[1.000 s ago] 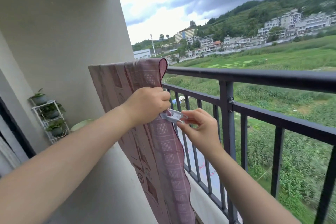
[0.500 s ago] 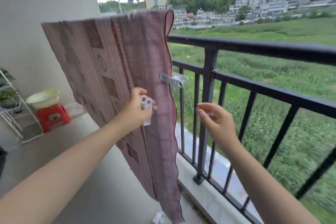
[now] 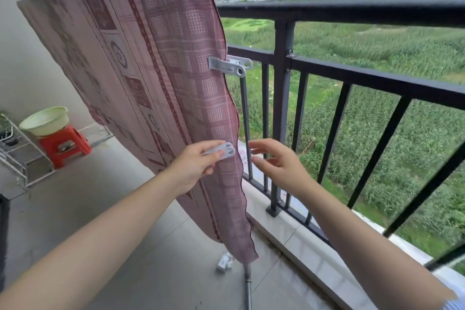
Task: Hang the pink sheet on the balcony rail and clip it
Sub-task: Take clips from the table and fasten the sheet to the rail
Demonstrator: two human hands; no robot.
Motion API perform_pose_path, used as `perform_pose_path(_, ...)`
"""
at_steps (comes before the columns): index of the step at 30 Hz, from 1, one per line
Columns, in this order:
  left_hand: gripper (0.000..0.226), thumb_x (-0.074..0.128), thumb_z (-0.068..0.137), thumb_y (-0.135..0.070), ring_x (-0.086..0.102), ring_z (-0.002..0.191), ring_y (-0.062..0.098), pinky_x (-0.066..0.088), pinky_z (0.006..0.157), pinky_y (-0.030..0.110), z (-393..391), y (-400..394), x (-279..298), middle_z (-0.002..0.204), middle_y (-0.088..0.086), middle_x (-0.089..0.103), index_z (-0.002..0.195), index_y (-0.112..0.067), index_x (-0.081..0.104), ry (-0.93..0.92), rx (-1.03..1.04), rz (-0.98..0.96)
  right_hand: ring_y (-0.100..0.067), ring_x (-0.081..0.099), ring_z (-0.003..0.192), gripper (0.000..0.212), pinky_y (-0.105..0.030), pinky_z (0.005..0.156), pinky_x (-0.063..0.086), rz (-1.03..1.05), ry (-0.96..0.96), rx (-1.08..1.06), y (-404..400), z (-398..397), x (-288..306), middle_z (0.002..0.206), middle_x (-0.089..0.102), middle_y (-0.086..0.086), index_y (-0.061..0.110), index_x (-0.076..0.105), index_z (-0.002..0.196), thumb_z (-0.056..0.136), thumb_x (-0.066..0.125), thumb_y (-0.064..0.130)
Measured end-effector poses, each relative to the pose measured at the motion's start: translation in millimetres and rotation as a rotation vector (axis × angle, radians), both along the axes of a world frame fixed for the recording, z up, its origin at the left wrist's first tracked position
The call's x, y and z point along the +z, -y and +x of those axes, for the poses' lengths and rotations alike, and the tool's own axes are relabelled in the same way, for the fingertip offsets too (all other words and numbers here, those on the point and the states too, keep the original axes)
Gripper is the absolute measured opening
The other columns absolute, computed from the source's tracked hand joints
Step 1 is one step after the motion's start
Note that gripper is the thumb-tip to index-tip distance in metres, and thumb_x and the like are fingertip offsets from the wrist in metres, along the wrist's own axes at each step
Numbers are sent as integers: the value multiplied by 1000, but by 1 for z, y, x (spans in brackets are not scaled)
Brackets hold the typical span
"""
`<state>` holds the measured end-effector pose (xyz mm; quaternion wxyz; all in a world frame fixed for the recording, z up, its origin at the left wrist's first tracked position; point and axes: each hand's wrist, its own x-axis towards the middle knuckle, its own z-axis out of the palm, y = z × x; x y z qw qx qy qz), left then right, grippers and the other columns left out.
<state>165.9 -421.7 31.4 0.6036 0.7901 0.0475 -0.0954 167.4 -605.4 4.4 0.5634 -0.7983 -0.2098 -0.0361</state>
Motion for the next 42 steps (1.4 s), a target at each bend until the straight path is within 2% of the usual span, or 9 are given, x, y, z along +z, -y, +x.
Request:
perform_pose_path(5,24,41,93,1,41,62,10,38,56,15,-4,19,-6,81,0,46,111,-13,43,46,-155,133,-5,57,88,30,-24,82,52,150,-63,5,-11,8,-15,100,58,1,6,54,117,88,52,8)
perform_pose_path(9,27,57,85,-1,56,72,13,49,56,14,-2,32,-3,91,1,54,84,-23,41,71,-53,91,4,58,71,25,-10,67,49,509,-168,-113,-10,16,-33,85,61,8,20,61,101,85,54,3)
perform_pose_path(15,22,44,87,-8,48,102,21,41,93,39,31,18,-5,96,19,68,92,0,63,1067,-240,1261,-21,56,66,24,-31,59,51,1066,-701,-256,14,68,-44,85,51,-13,6,48,102,88,32,-4)
perform_pose_path(18,28,49,73,-2,58,110,29,24,100,51,54,24,1,102,15,71,100,-4,57,1181,-363,1727,-19,44,37,35,-21,41,35,781,-682,-208,14,94,-55,64,44,-11,4,38,117,84,29,-7)
perform_pose_path(22,32,38,69,5,63,58,23,30,79,40,58,38,16,57,5,62,58,-13,63,1061,-394,2043,-10,48,36,24,-15,37,39,245,-417,84,-5,112,-63,66,49,0,5,54,108,85,51,2)
perform_pose_path(28,28,43,63,1,52,46,20,26,65,31,47,22,17,46,0,46,43,-19,47,1102,-471,2105,-11,46,86,52,-23,75,38,-154,-171,349,-35,124,-72,104,54,-5,13,49,125,77,68,23)
perform_pose_path(32,31,42,68,2,53,49,19,26,67,30,41,21,10,48,-1,48,46,-19,48,1176,-432,2081,-15,45,71,20,-26,66,33,-158,-38,260,-46,118,-77,73,55,-12,-5,65,81,77,66,15)
perform_pose_path(38,30,47,75,0,64,86,18,30,84,35,51,30,-3,71,-1,66,54,-17,58,1245,-492,2001,-28,61,73,12,-28,68,40,-72,80,178,-32,113,-83,76,67,-24,-5,68,77,77,59,3)
perform_pose_path(42,51,31,84,4,67,100,24,22,99,46,62,39,3,88,5,74,52,-17,63,1257,-466,1967,-14,51,67,14,0,62,33,29,203,126,-18,95,-80,64,65,-19,-5,67,70,71,58,5)
